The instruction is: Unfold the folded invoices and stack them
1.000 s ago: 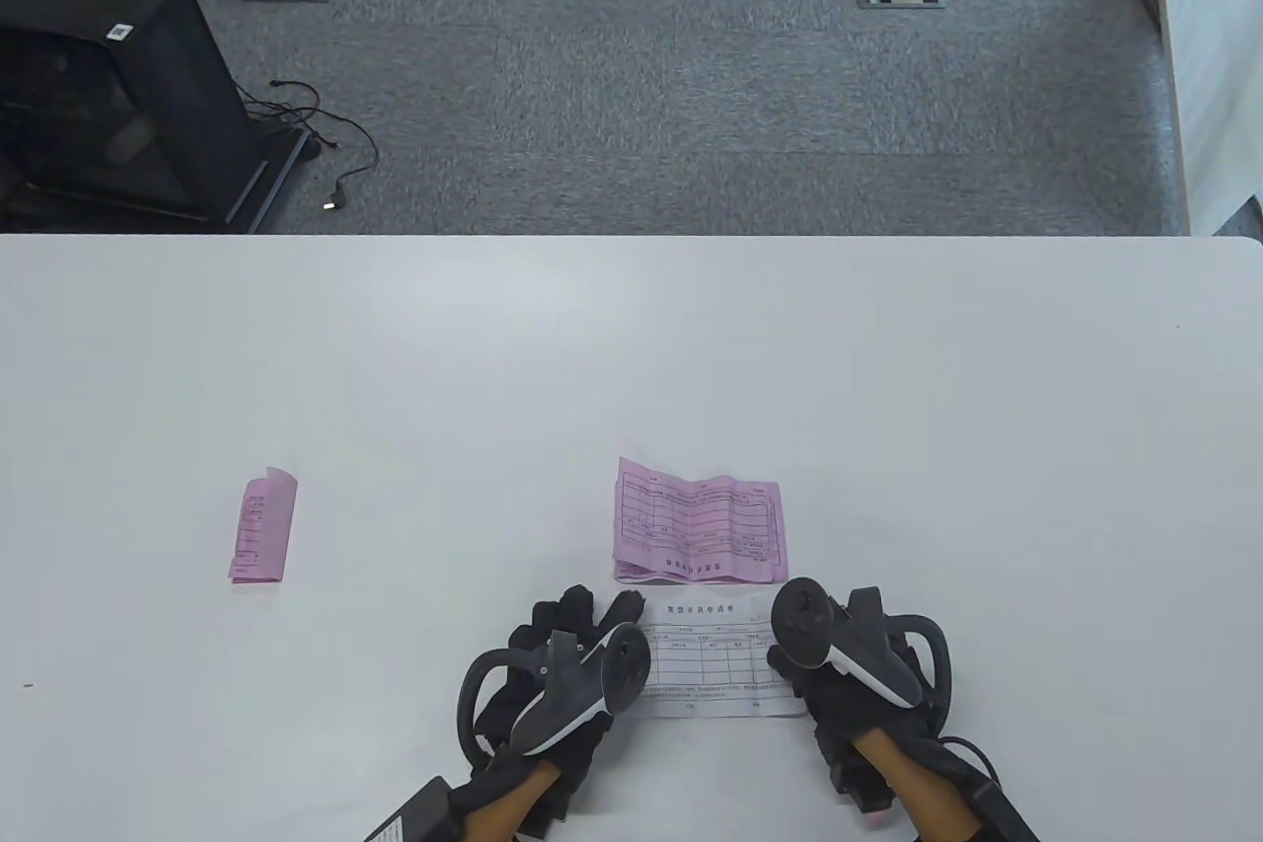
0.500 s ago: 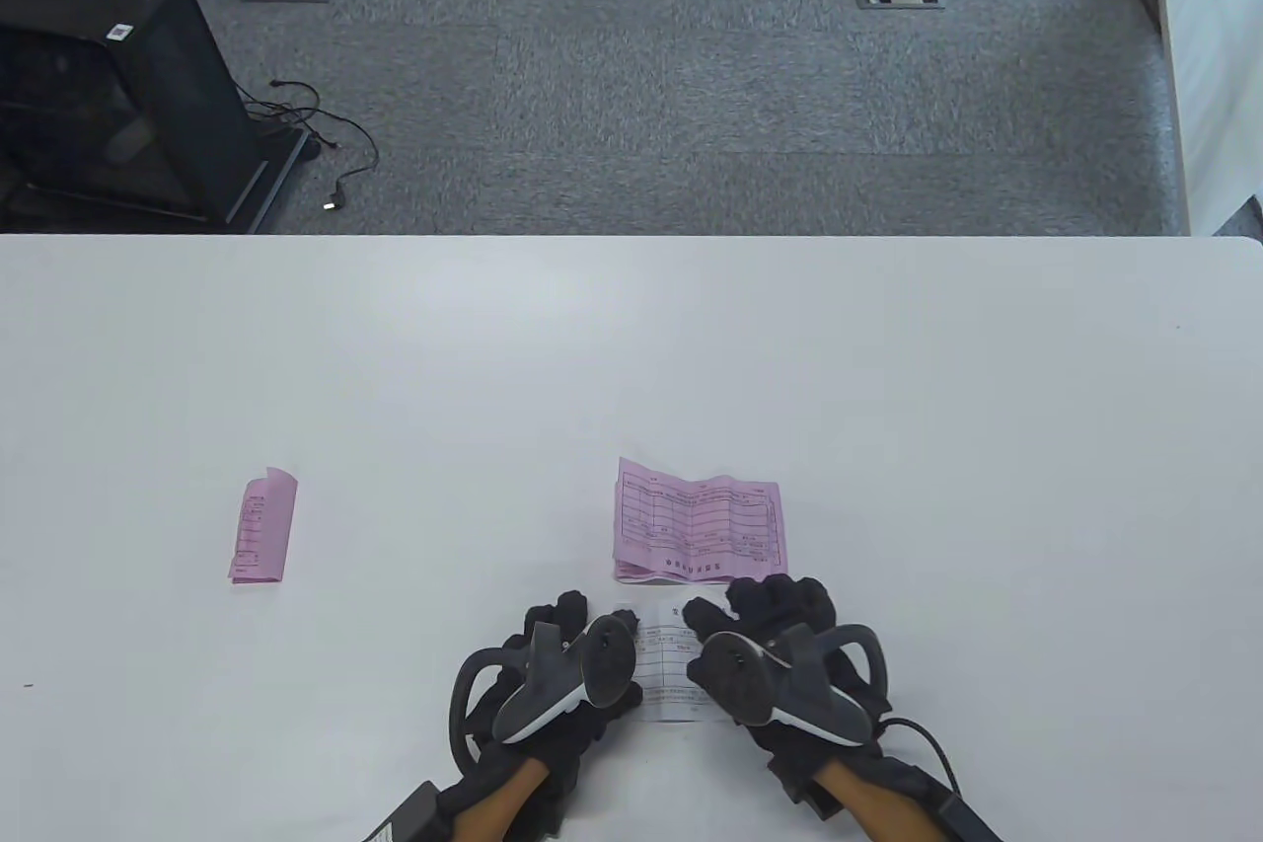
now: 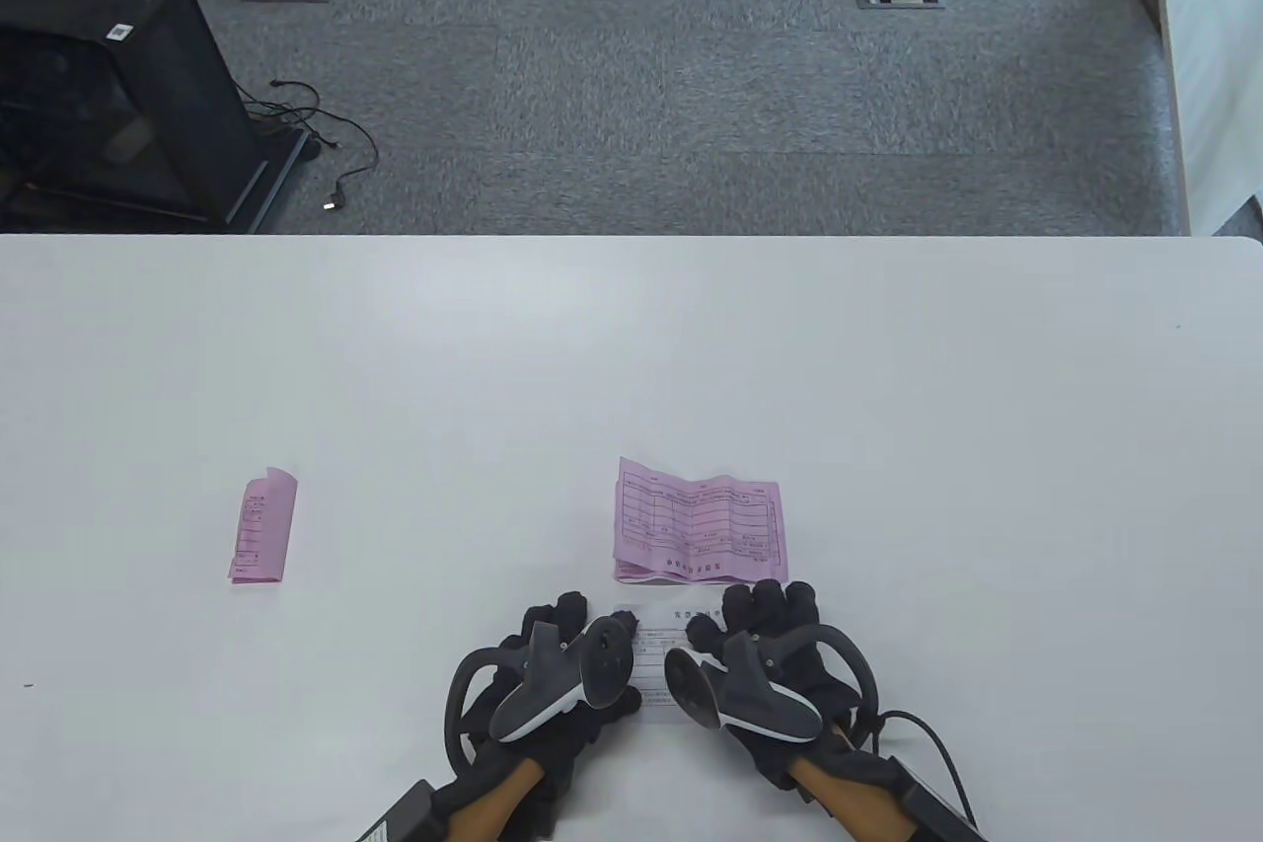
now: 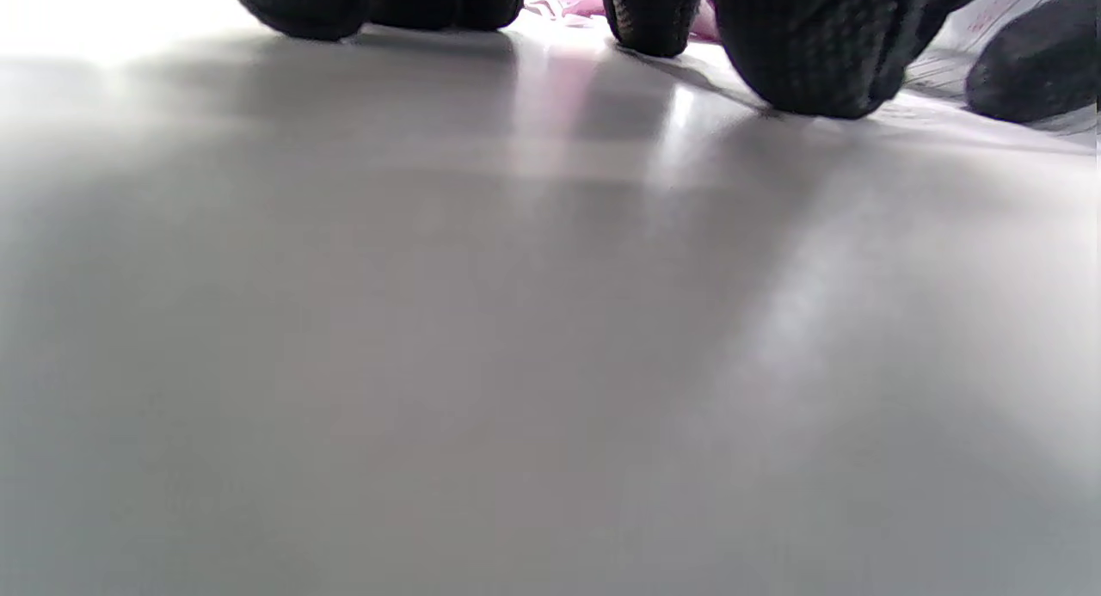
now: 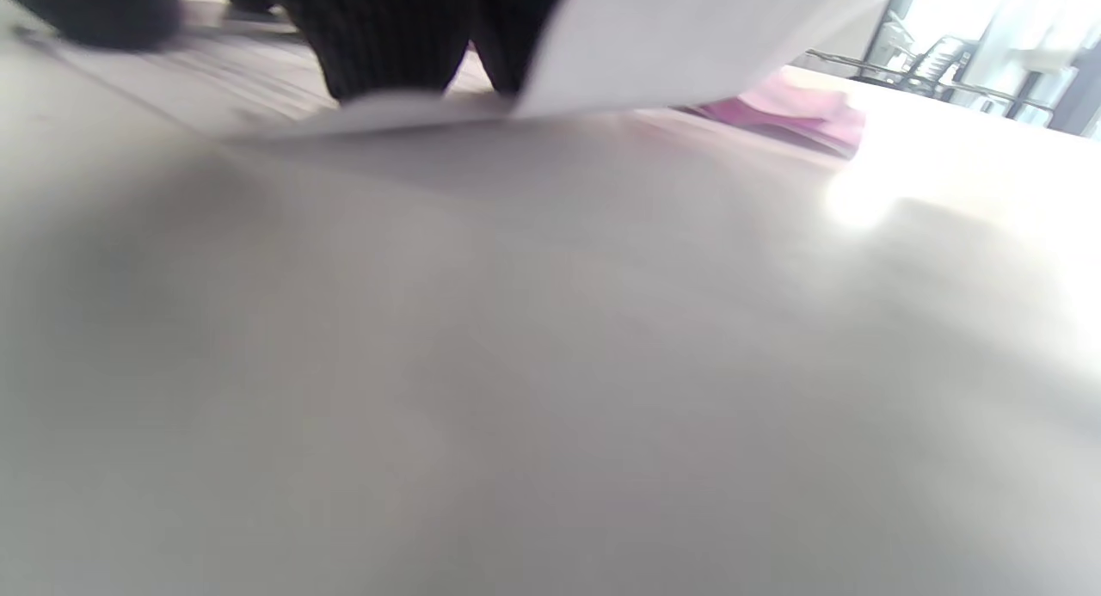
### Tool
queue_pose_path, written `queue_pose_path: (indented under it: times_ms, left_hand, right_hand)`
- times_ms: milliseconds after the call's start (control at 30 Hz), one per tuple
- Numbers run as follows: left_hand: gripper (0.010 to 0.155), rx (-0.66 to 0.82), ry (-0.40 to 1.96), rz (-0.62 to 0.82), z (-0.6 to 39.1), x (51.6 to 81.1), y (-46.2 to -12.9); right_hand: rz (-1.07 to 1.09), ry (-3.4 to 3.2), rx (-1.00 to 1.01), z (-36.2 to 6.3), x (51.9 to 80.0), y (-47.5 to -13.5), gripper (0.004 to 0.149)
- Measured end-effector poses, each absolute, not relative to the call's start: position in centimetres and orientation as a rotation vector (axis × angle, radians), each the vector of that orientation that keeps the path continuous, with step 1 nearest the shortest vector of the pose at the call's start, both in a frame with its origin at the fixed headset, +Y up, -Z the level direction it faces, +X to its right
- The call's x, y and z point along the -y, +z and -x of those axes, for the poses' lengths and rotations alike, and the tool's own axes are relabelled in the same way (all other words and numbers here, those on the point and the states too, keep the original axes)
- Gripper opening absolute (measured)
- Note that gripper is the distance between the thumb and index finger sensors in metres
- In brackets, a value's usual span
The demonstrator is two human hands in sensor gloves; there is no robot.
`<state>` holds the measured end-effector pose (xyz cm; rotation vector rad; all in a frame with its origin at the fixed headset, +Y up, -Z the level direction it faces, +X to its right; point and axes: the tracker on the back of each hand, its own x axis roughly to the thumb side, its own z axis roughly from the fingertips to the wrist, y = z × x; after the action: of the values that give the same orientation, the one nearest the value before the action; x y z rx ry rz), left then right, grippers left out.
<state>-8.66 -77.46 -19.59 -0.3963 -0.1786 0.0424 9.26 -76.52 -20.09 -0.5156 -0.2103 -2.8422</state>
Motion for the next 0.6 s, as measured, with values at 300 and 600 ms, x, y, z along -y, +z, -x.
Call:
queue_pose_path:
  times_ms: [300,600]
  left_hand:
    - [0.076,0.175,0.027,0.421,8.8,77.4,-19.7]
    - [0.078,0.190,0.051,0.449,9.1,77.6,-19.9]
  right_hand:
    - [0.333,-2.913,0.299,-14.8,76.2,-20.8,0.061]
    - [0.296,-2.942,0.329,-16.3,76.3,-21.0,0.062]
